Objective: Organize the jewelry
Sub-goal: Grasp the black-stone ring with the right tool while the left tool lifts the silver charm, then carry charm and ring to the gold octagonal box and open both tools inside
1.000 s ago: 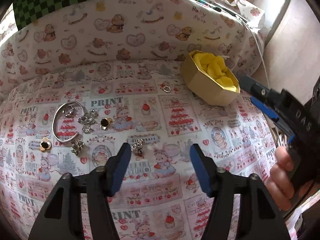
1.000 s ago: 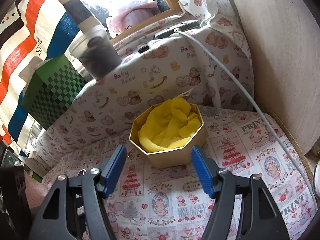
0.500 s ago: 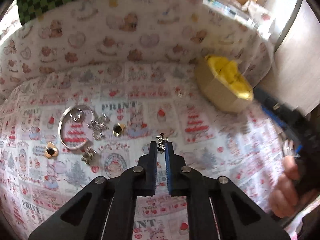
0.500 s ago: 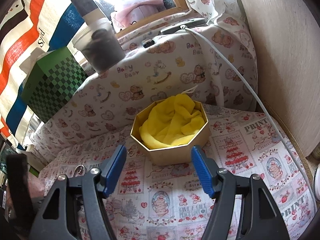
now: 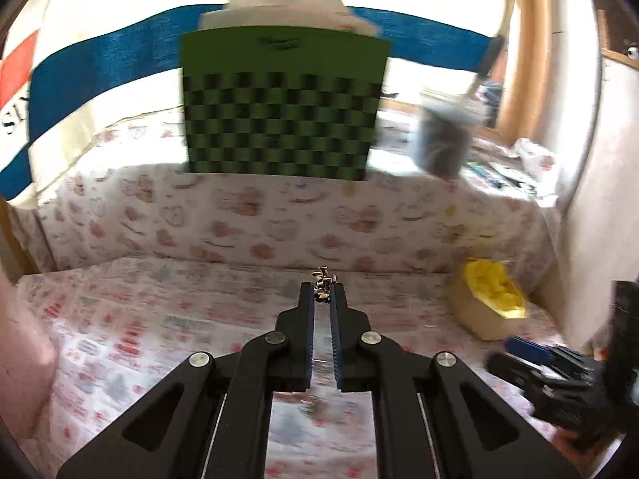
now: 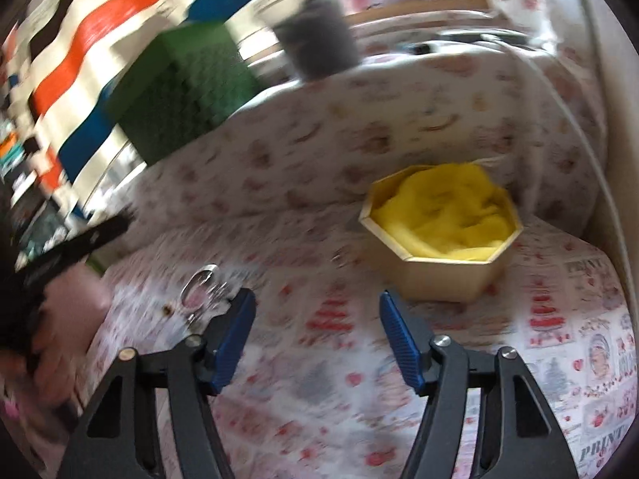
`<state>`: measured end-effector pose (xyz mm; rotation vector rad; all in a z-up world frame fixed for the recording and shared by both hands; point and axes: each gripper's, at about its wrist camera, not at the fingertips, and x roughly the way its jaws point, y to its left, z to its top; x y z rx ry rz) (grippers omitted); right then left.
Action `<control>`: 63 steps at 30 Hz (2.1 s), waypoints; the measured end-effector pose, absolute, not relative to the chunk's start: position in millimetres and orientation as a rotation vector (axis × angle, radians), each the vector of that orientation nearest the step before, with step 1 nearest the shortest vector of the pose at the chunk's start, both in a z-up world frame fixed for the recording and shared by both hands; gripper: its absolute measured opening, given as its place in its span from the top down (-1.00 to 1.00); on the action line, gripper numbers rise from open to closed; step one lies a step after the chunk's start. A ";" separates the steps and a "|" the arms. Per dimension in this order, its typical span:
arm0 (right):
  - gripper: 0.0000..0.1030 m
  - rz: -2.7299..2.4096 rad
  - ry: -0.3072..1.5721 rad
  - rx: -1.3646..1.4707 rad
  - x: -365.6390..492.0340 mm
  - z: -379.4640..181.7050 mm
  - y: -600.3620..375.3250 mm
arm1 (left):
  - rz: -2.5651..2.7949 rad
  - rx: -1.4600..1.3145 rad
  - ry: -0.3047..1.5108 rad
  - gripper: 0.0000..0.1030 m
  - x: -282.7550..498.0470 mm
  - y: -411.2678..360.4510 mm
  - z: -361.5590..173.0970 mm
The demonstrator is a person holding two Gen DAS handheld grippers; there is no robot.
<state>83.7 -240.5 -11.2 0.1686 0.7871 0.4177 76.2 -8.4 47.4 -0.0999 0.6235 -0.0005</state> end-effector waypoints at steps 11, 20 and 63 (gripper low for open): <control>0.74 0.431 1.007 0.013 112.8 -26.4 -137.8 | 0.046 -0.203 0.697 0.87 72.6 25.4 35.8; 0.75 0.320 1.051 -0.108 133.3 -48.3 -95.9 | 0.098 -0.236 0.746 0.87 87.8 44.1 19.1; 0.79 0.429 0.685 0.013 82.8 7.4 -196.1 | 0.090 -0.147 0.639 0.87 86.6 12.6 12.7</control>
